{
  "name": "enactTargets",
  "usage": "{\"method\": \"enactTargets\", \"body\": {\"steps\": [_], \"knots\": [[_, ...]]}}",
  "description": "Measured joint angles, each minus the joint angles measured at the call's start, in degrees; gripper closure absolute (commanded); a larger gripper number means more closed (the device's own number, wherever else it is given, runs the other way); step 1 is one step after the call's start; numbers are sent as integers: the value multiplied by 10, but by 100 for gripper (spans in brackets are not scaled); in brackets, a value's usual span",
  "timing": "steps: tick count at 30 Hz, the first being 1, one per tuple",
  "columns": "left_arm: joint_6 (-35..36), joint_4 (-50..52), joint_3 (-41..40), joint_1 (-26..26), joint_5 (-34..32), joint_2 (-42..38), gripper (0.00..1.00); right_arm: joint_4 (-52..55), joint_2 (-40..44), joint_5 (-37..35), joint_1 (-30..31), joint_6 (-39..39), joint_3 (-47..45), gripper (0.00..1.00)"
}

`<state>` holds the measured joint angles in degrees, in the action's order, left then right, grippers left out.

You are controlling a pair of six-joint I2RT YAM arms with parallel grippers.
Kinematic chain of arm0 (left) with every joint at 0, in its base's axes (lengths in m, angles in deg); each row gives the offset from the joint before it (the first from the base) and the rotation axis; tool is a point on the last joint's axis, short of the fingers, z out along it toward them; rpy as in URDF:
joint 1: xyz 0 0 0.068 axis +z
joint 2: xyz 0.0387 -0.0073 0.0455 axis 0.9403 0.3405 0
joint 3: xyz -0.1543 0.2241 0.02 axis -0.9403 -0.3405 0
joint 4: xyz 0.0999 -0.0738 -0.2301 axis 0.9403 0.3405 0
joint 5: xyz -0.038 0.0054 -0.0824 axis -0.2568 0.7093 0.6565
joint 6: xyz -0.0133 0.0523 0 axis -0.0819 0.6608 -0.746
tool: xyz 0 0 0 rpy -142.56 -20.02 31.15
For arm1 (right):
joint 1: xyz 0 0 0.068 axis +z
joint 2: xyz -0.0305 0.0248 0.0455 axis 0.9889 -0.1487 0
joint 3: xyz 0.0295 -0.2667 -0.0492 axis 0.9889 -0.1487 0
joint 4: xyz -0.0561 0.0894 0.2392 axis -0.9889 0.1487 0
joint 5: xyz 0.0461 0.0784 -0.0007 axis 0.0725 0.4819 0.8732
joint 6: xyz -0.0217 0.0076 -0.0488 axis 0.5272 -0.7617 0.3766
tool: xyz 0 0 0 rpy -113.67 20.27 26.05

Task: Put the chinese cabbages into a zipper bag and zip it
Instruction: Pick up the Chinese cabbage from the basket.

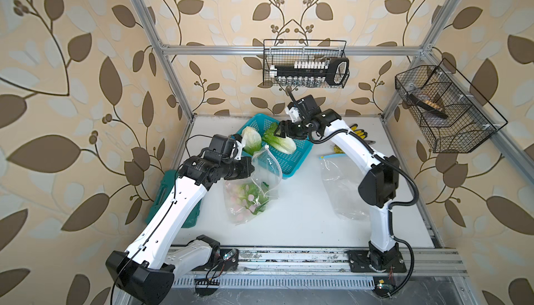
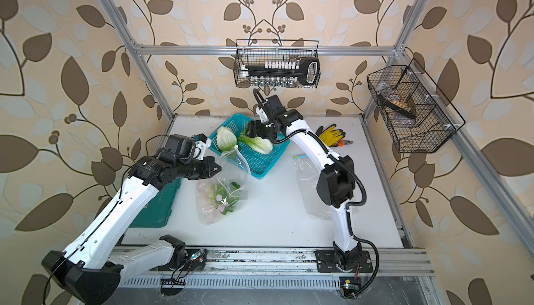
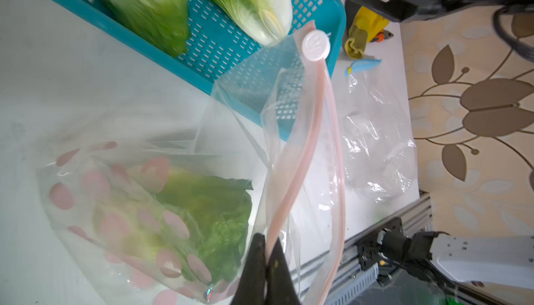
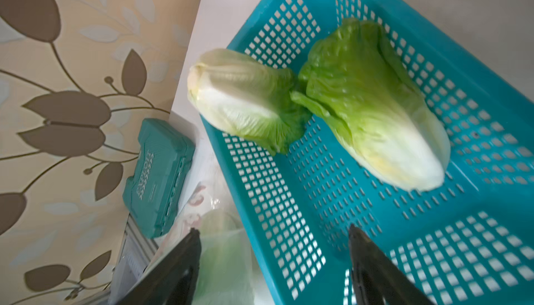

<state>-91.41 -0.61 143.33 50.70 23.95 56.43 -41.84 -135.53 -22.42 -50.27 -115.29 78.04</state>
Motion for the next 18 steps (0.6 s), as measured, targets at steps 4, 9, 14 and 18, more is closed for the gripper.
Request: {"method": "enactTargets", "body": {"steps": [4,9,14,18], "knots": [[-3,24,0,16,-65,-49,100,-12,-78,-56,22,-4,45,11],[-3,33,-3,22,-95,-77,100,11,-112,-191,47,71,57,0],[-4,28,-12,22,-84,-56,100,9,-117,-325,74,194,64,0],[-3,20,-14,22,-66,-32,100,9,-181,-368,79,258,143,1]]}}
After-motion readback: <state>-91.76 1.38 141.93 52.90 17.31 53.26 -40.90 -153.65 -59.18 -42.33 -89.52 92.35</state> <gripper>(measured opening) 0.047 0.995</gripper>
